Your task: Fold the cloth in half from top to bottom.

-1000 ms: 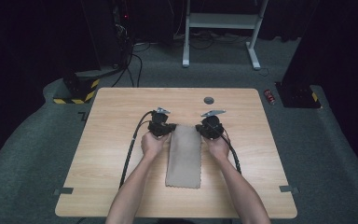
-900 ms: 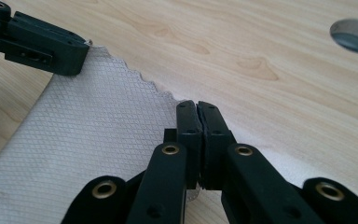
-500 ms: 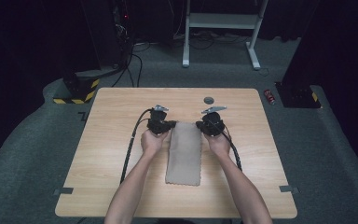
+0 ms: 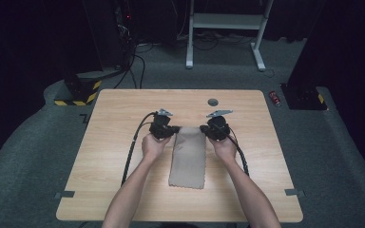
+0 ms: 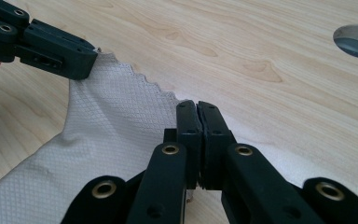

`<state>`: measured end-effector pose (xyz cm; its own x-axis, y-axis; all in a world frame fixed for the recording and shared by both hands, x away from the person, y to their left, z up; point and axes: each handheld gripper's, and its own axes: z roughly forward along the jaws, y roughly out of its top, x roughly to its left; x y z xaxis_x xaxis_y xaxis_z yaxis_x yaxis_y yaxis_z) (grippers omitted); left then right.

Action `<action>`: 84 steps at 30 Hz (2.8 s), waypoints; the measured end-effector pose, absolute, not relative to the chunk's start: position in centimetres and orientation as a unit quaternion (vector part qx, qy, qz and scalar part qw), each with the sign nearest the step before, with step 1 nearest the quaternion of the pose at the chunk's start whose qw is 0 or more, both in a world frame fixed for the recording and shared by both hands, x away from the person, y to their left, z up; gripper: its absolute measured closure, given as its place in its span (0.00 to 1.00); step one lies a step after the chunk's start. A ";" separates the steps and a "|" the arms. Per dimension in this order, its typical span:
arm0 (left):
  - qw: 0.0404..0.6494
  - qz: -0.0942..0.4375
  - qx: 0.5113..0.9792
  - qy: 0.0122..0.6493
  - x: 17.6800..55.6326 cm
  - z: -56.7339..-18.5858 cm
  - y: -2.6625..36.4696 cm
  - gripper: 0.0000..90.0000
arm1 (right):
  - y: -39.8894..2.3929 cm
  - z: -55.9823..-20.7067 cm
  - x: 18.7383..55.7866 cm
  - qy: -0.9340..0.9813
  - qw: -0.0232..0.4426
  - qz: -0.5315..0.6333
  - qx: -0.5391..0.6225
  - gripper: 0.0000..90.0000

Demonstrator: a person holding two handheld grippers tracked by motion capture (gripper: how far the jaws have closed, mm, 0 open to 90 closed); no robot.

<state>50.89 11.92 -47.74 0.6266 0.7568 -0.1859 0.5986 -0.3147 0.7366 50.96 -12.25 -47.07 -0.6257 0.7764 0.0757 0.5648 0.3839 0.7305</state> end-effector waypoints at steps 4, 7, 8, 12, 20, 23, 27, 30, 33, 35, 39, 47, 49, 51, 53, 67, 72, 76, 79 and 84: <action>0.405 0.098 0.810 0.412 50.5 -47.7 11.8 0.99 | -12.5 -47.3 50.5 0.820 0.137 0.377 0.408 0.98; 0.411 0.097 0.808 0.411 50.2 -47.8 12.0 0.99 | -12.5 -47.5 50.2 0.820 0.133 0.379 0.407 0.98; 0.419 0.090 0.803 0.415 49.9 -48.0 12.2 0.99 | -12.5 -47.6 50.1 0.820 0.131 0.380 0.407 0.98; 0.423 0.085 0.800 0.417 49.4 -48.7 12.6 0.99 | -12.4 -48.2 49.6 0.828 0.126 0.373 0.400 0.98; 0.417 0.090 0.807 0.409 48.2 -49.1 12.4 0.99 | -12.5 -48.9 48.7 0.831 0.120 0.373 0.394 0.98; 0.417 0.089 0.809 0.405 47.8 -49.2 12.4 0.99 | -12.7 -49.0 48.3 0.832 0.117 0.377 0.391 0.98; 0.412 0.092 0.814 0.399 47.2 -49.3 12.3 0.99 | -12.7 -49.2 47.9 0.834 0.115 0.374 0.389 0.98; 0.411 0.092 0.816 0.397 46.9 -49.4 12.5 0.99 | -12.5 -49.1 47.3 0.838 0.119 0.373 0.381 0.98; 0.414 0.090 0.815 0.397 46.5 -49.4 12.7 0.99 | -12.5 -49.2 46.8 0.840 0.118 0.374 0.375 0.98; 0.407 0.090 0.818 0.397 46.3 -49.5 12.6 0.99 | -12.5 -49.3 46.4 0.839 0.115 0.378 0.375 0.98; 0.402 0.097 0.824 0.387 45.7 -49.5 12.4 0.99 | -12.6 -49.6 45.9 0.840 0.111 0.379 0.372 0.98; 0.415 0.086 0.819 0.386 45.0 -49.5 12.8 0.99 | -12.9 -49.4 45.0 0.837 0.110 0.387 0.371 0.98; 0.414 0.085 0.820 0.387 44.9 -49.5 12.9 0.99 | -12.9 -49.3 44.9 0.837 0.109 0.390 0.368 0.98; 0.411 0.084 0.822 0.386 44.7 -49.4 12.8 0.99 | -12.8 -49.2 44.7 0.838 0.108 0.389 0.366 0.98; 0.411 0.086 0.823 0.383 44.5 -49.4 12.8 0.99 | -12.9 -49.2 44.5 0.837 0.106 0.391 0.366 0.98; 0.428 0.080 0.814 0.385 43.4 -49.6 13.3 0.99 | -13.2 -49.3 43.2 0.835 0.099 0.404 0.361 0.98; 0.430 0.073 0.817 0.377 42.8 -49.5 13.1 0.99 | -13.6 -49.2 42.4 0.833 0.098 0.409 0.359 0.98; 0.430 0.075 0.820 0.369 42.1 -49.3 13.1 0.99 | -13.8 -49.2 41.5 0.837 0.097 0.410 0.350 0.98; 0.425 0.078 0.827 0.361 41.4 -49.2 13.1 0.99 | -13.7 -49.3 40.9 0.839 0.096 0.411 0.345 0.98; 0.404 0.087 0.844 0.341 40.8 -49.0 12.9 0.99 | -13.6 -49.5 40.1 0.842 0.093 0.409 0.338 0.98</action>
<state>40.84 12.90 -48.97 0.7516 0.6471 -0.1283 0.5060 -0.4407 0.7414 40.07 -13.63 -49.54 -0.7540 0.6458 0.1203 0.4938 0.4364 0.7522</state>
